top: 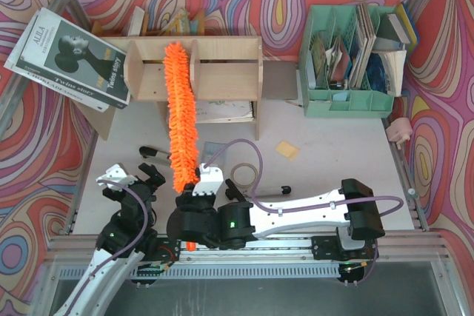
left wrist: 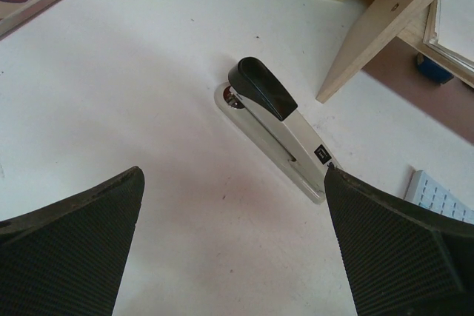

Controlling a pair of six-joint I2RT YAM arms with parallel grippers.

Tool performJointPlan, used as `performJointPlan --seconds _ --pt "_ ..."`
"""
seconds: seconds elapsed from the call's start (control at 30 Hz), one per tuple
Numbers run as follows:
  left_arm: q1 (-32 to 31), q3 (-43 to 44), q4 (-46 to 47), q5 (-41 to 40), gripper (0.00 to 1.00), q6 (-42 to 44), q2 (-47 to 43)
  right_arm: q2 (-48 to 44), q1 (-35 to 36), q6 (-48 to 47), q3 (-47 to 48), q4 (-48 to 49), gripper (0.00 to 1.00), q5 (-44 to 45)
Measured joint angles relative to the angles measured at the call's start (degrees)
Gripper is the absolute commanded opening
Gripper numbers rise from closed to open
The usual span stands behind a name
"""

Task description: Dust the bookshelf with a duster

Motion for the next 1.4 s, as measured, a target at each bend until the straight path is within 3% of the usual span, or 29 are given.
performJointPlan --seconds 0.3,0.73,1.07,1.4 --pt "0.0 0.0 0.0 0.44 0.98 0.0 0.0 7.48 -0.04 -11.28 8.81 6.8 0.0 -2.69" --pt "0.0 0.0 0.02 0.68 0.98 0.0 0.0 4.33 -1.62 -1.16 2.62 0.26 0.0 0.7" --pt "0.0 0.0 0.02 0.87 0.98 0.02 0.0 10.88 -1.55 -11.02 12.9 5.09 0.0 -4.83" --pt "0.0 0.0 0.04 1.07 0.98 0.02 0.0 3.69 -1.97 -0.22 1.55 -0.92 0.0 -0.04"
